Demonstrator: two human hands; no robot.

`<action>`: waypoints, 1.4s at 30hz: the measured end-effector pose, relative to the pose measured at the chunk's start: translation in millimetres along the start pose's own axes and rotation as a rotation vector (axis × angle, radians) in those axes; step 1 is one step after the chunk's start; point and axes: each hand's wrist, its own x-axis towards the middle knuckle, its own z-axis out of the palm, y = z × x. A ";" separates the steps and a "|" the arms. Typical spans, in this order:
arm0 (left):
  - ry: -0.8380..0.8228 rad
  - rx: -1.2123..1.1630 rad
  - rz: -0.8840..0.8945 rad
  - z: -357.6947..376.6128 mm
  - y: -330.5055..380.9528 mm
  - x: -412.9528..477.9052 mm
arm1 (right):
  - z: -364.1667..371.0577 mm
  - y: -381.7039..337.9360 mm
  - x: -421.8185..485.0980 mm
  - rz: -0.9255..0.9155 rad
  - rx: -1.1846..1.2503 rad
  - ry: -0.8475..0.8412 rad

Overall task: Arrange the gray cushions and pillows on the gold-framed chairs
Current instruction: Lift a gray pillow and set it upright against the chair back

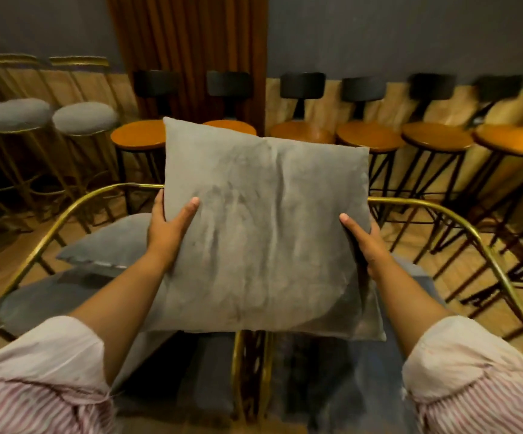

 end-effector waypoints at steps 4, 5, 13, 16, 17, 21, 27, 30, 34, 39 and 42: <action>-0.044 -0.011 -0.028 74.5 9.1 -21.5 | -78.3 1.8 6.8 0.045 0.015 0.060; -0.051 -0.022 -0.032 96.5 11.7 -29.1 | -98.4 1.5 9.0 0.048 0.018 0.065; -0.099 -0.095 -0.121 251.0 19.3 -54.9 | -240.9 -5.9 57.7 0.069 0.045 0.016; -0.183 -0.122 -0.174 290.3 19.0 -46.4 | -268.3 -11.3 85.1 0.061 0.048 0.028; -0.217 -0.124 -0.196 301.0 16.9 -40.2 | -274.4 -10.6 95.6 0.062 0.053 0.034; -0.207 -0.113 -0.252 334.3 2.6 -10.1 | -285.0 -4.5 135.8 0.069 0.047 0.040; -0.129 -0.071 -0.260 401.9 -23.9 55.5 | -290.1 10.9 228.7 0.110 0.043 0.099; -0.155 -0.059 -0.244 430.7 -44.2 84.5 | -291.7 31.0 270.7 0.110 0.029 0.069; -0.182 -0.045 -0.239 455.1 -76.1 110.3 | -291.4 60.9 305.2 0.097 0.031 0.103; -0.185 -0.022 -0.261 474.0 -124.6 121.7 | -289.9 107.4 329.4 0.123 0.067 0.146; -0.202 0.020 -0.318 477.6 -150.8 111.0 | -291.3 141.6 330.8 0.151 0.007 0.170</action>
